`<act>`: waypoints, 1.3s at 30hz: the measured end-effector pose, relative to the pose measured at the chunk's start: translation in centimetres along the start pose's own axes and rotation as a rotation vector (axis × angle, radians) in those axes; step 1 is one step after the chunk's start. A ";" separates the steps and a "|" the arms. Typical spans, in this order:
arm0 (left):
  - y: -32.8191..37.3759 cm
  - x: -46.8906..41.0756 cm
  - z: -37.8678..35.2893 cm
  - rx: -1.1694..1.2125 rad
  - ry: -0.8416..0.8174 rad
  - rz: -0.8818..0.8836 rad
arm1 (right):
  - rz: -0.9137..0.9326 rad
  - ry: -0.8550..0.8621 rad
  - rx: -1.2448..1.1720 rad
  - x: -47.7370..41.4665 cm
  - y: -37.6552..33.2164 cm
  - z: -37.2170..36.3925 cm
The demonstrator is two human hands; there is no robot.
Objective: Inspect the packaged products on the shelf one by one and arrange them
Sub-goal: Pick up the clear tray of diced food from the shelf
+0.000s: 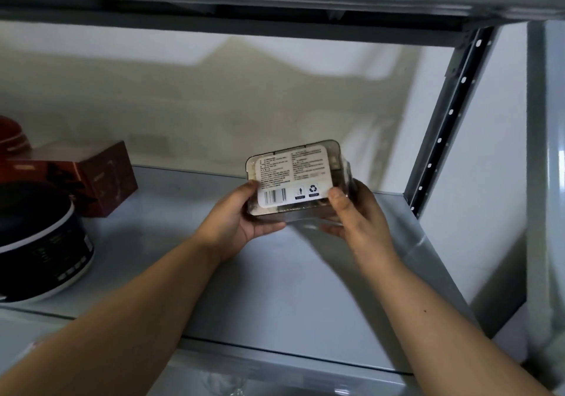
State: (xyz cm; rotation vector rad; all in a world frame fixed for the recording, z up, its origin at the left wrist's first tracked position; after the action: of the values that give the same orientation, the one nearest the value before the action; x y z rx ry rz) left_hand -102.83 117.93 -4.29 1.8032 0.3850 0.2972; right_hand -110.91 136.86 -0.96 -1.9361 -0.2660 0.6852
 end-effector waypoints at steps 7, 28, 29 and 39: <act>-0.2 -0.1 -1.0 -0.007 -0.112 -0.067 | 0.257 -0.274 0.332 1.5 -0.5 -4.0; 0.3 0.6 0.7 0.027 0.068 0.060 | 0.368 -0.073 0.611 1.0 -1.6 -1.6; 0.0 0.6 0.8 0.030 0.070 0.088 | 0.324 -0.065 0.538 0.9 -1.4 -1.4; -1.7 1.0 0.7 -0.079 0.042 0.292 | 0.145 0.087 0.295 0.5 -0.8 0.8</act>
State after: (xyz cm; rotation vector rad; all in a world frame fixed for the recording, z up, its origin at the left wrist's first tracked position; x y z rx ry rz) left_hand -101.84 118.15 -6.15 1.7760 0.1353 0.5471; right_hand -110.92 138.10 -0.63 -1.7067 0.0303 0.6909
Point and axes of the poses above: each hand's wrist, its own x-axis away from the middle knuckle, its own z-axis out of the back of the hand, y = z × x, the point moved 8 cm from there along -x, towards the middle knuckle, and after that the axes turned 15 degrees about -x, right-handed, at the moved point
